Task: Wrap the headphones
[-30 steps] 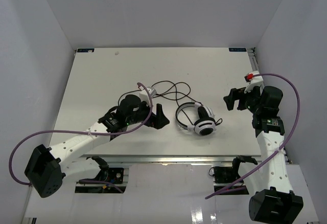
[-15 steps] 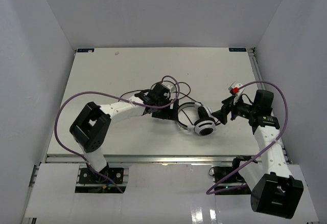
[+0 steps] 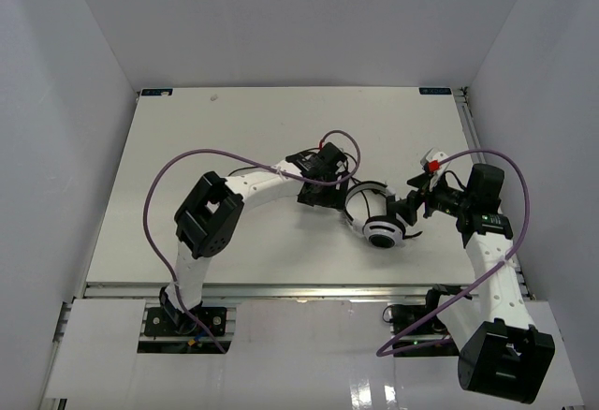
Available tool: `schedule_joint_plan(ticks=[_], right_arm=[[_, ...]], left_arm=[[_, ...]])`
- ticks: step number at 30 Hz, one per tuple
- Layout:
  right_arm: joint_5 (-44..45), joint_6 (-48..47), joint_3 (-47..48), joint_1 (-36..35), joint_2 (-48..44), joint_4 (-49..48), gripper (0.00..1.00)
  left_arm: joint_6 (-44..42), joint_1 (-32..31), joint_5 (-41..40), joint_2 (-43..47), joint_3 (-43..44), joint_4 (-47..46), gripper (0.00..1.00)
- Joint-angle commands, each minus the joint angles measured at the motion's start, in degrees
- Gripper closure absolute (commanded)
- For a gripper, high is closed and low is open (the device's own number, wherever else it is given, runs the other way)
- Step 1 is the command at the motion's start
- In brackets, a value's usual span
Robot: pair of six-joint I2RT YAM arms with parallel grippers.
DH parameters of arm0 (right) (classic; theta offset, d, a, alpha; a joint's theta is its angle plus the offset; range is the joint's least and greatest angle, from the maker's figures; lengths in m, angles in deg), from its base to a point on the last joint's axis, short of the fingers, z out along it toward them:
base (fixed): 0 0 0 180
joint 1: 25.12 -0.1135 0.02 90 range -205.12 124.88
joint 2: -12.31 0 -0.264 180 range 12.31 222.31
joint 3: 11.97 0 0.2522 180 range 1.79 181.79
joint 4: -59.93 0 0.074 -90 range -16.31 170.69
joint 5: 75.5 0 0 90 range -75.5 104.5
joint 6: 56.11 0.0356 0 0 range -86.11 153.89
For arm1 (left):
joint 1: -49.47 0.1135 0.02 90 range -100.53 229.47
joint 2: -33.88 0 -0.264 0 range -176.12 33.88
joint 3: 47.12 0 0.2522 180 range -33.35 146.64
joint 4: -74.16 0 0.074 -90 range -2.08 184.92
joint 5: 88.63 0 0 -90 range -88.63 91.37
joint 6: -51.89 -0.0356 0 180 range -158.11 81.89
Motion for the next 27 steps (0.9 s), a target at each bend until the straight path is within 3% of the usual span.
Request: schedule_joint_plan(ticks=[1, 7, 13, 19, 22, 27], right_arm=[[-1.6, 0.3, -0.3, 0.4, -0.9, -1.8, 0.09], [-2.2, 0.3, -0.3, 0.4, -1.4, -1.8, 0.09], [-2.5, 0.3, -0.3, 0.4, -1.6, -1.8, 0.09], [-2.4, 0.3, -0.4, 0.4, -1.6, -1.8, 0.09], [-2.3, 0.3, -0.3, 0.4, -1.5, -1.8, 0.09], [-2.4, 0.3, -0.3, 0.6, -1.7, -1.8, 0.09]], left_arm=[[2.3, 1.1, -0.3, -0.3, 3.9, 1.6, 0.13], [-1.3, 2.2, 11.2, 2.7, 3.0, -6.3, 0.19], [-5.7, 3.7, 19.4, 2.5, 3.9, -11.0, 0.18], [-10.6, 5.7, 23.9, -4.4, 11.7, -8.9, 0.22], [-16.4, 5.6, 28.6, -11.4, 22.2, -3.4, 0.28], [-23.2, 5.2, 25.5, -20.6, 32.9, 6.1, 0.35]])
